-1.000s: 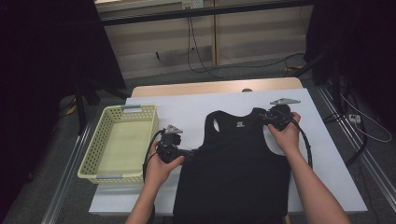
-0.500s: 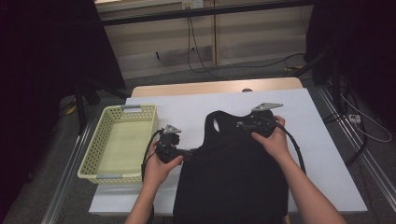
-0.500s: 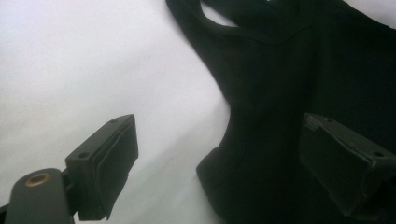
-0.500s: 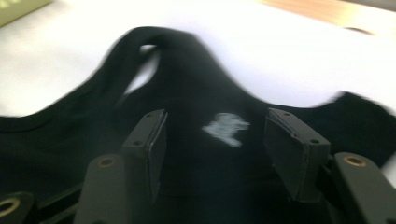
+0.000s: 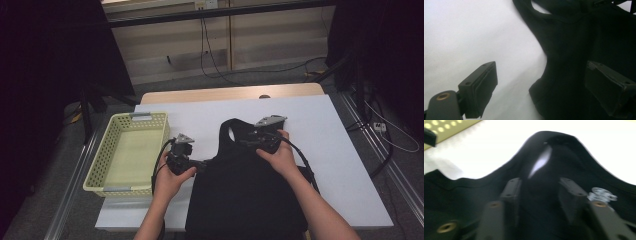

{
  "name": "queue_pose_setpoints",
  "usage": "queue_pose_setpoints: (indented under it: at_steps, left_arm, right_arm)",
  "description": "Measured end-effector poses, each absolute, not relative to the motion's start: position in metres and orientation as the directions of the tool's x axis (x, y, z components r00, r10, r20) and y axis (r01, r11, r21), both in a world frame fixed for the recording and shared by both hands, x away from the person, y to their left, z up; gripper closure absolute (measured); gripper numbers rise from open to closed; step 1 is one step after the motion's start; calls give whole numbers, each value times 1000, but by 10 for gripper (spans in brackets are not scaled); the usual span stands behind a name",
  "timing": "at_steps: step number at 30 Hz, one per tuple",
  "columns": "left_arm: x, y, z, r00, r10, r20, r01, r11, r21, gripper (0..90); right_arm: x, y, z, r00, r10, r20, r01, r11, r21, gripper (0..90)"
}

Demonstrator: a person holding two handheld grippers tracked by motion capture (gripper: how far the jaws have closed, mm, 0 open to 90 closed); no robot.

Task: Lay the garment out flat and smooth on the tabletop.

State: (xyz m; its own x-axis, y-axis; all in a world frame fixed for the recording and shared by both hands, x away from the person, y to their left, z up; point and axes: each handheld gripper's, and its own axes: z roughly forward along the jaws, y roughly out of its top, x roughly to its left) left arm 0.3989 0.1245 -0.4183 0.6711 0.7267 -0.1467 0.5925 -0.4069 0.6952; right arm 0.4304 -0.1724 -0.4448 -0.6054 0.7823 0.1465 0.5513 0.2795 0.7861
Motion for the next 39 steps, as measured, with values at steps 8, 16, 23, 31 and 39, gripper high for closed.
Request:
queue_pose_setpoints:
  at_steps: [8, 16, 23, 31, 39]
  left_arm:
    - [401, 125, -420, 665, 731, -154, 600, -400, 693, 120]
    - [401, 125, -420, 667, 730, -149, 596, -404, 694, 120]
    - [401, 126, -420, 668, 729, -152, 598, -404, 692, 120]
    - [401, 125, -419, 670, 726, -152, 599, -408, 689, 121]
    - [401, 123, -421, 665, 731, -152, 601, -404, 689, 121]
  right_arm:
    - [428, -152, -447, -651, 743, 155, 547, 318, 774, 676]
    - [432, -145, -460, -649, 755, 94, 557, 388, 735, 746]
    - [436, -151, -460, -644, 752, 140, 578, 359, 732, 867]
    - [436, -168, -443, -629, 766, 136, 564, 328, 758, 900]
    - [437, -149, -458, -650, 749, 128, 562, 361, 744, 697]
